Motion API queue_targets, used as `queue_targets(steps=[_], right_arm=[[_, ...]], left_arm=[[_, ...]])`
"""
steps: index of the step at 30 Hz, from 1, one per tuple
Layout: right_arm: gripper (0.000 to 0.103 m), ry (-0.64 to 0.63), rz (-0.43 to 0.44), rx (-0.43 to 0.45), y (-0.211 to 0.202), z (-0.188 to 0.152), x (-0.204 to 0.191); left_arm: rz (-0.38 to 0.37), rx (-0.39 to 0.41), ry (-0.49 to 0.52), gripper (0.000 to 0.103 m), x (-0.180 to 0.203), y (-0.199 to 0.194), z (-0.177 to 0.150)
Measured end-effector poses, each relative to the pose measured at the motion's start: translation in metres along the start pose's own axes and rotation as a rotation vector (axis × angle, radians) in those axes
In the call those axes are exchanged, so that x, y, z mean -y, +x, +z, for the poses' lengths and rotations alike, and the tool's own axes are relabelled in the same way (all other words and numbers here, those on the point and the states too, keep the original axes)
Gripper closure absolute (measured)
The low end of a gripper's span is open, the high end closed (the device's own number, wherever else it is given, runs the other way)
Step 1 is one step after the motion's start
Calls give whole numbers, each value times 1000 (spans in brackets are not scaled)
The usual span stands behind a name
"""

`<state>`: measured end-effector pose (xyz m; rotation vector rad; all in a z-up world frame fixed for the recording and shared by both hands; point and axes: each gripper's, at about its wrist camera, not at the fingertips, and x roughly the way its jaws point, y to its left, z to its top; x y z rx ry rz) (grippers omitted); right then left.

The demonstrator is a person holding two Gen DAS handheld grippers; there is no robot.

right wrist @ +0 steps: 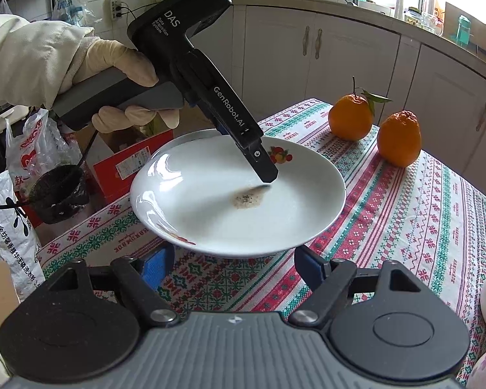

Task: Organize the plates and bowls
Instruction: 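Carry the held plate with the left tool toward the plate stack, then lower the plate onto the stack and open the left tool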

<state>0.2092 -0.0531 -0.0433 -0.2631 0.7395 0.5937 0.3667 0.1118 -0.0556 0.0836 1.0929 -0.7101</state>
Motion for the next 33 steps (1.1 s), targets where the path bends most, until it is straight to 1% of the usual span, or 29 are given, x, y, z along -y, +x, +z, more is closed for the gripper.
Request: queue_targets(steps=[18,26,29,33], right_arm=[[18,-9,3,13,0,1,-1],[18,-13,0,11,4,1,-2],[13,-9,-4,15,4,0,-2],[3,2,-11,21,2,0,2]], left_arm=[[40,11,33,34,2,-11,1],[48,22,23,34,-2,-14,0],[51,28,27,32,-1,-16,1],[54,32,29,32,0,-18,1]])
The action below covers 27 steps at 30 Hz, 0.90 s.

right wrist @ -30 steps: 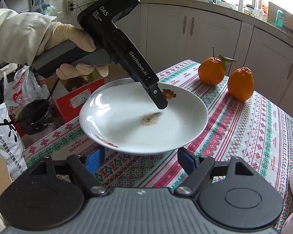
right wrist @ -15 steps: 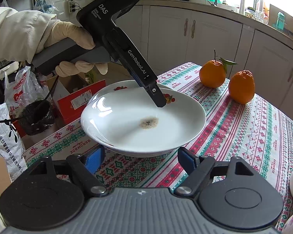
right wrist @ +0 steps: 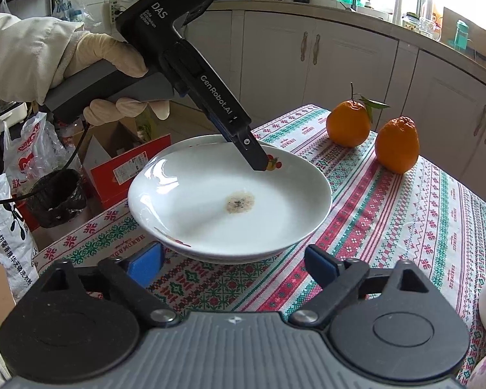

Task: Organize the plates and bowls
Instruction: 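Lower the plate onto the stack and open the left tool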

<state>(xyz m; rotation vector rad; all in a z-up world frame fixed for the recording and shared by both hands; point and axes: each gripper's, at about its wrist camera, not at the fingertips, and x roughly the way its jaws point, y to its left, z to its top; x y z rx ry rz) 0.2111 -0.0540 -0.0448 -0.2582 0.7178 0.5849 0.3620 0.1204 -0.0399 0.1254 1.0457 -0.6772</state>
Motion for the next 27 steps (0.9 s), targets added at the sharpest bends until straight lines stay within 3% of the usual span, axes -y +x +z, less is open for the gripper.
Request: queue_targets(steps=[7,17,27], right_arm=[[0,16,7,19,-4,1,3],[6,19,47,27,1,2,5],[0,70,-1,13,-9,-6,13]], left_arm=[[16,2,6,32,2,-1,-1],[30,12,8,27,2,-3,-1],[91,77,24,23,9,-12,-2]])
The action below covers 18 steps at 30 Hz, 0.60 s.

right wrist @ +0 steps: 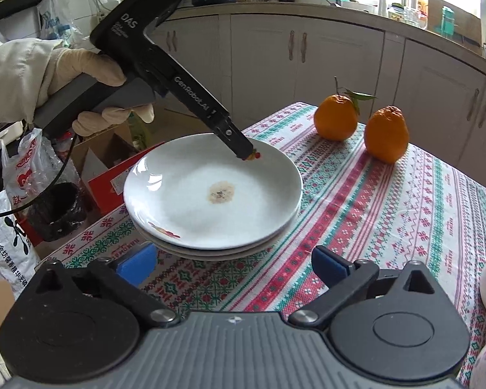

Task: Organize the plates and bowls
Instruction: 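Lower the plate onto the stack and open the left tool, then move the right tool to a white bowl and grasp its rim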

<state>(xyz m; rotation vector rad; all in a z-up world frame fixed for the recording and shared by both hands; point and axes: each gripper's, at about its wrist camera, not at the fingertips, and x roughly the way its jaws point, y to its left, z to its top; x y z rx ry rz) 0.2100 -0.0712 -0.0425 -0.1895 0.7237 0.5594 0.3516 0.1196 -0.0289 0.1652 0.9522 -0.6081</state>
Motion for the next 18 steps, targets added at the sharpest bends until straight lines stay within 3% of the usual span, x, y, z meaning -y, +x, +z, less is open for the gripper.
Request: queue_targets(steps=[5,14,18], right_arm=[[0,28,-32,-3,-11,-4,5],[0,55,-102,14,-31,-4,8],[0,44,-135,27,-44,-7,6]], left_arm=[[65,67,38,21,15,-14,-6],[208,274,120,4,63,-59,-34],[238,350,128,3,90,-75,-53]])
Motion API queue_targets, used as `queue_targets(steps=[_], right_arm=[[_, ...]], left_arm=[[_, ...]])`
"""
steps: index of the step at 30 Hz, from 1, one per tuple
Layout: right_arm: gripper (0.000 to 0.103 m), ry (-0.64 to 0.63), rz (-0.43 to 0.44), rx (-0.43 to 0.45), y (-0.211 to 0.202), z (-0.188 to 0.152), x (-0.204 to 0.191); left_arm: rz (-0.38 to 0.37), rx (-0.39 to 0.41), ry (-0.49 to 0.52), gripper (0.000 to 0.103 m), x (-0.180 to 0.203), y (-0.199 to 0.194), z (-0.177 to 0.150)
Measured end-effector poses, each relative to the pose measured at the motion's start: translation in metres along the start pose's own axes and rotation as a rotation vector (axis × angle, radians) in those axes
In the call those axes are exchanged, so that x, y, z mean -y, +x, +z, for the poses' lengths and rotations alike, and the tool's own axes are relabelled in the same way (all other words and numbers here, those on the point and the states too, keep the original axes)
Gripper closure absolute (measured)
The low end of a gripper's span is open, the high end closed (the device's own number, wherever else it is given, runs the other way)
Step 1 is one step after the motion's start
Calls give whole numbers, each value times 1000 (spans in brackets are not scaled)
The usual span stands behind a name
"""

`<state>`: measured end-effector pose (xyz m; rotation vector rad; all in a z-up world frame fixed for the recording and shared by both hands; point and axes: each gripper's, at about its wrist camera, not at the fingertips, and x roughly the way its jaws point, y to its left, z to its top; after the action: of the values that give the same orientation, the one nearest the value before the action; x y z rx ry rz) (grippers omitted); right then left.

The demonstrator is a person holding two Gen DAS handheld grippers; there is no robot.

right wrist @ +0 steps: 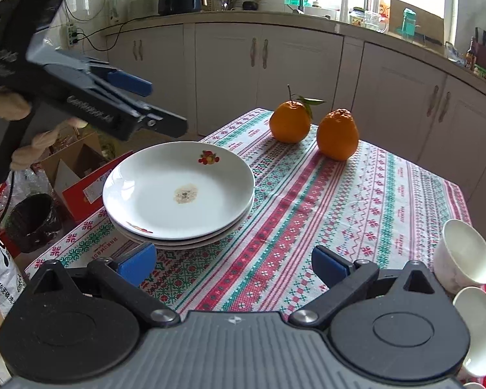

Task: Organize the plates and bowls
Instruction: 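Move the right tool to a white bowl and grasp its rim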

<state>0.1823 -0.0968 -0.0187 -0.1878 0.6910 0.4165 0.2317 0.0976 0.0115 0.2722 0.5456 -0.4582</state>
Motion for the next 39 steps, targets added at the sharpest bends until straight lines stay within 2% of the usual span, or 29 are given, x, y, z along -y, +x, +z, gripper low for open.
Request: queue_targets(steps=[3,11,16,19,21,31,35,39], right_arm=[[0,-2,-24,7,-11,-5,0],[0,5,-117,1,-40,-31,8],[0,57,-171,-9,-61,-56,28],[0,104,-205,3,-77,-70,43],[0,145,-232,11,-88,-79,55],[0,310,-376,34,-135,-120,116],[0,372,-392,28,-141,-135,136],[0,407,-402,24,-144,-146,149]], left_arm=[[10,46,5,1,24,-15,-12],[15,92,9,1,87,-35,-45],[22,143,0,1,119,-45,-51],[-39,145,-29,1,132,-42,-49],[-71,138,-13,1,145,-36,-47],[-303,111,149,1,220,-1,-35],[-386,89,198,1,249,15,-36],[-430,63,240,1,272,31,-39]])
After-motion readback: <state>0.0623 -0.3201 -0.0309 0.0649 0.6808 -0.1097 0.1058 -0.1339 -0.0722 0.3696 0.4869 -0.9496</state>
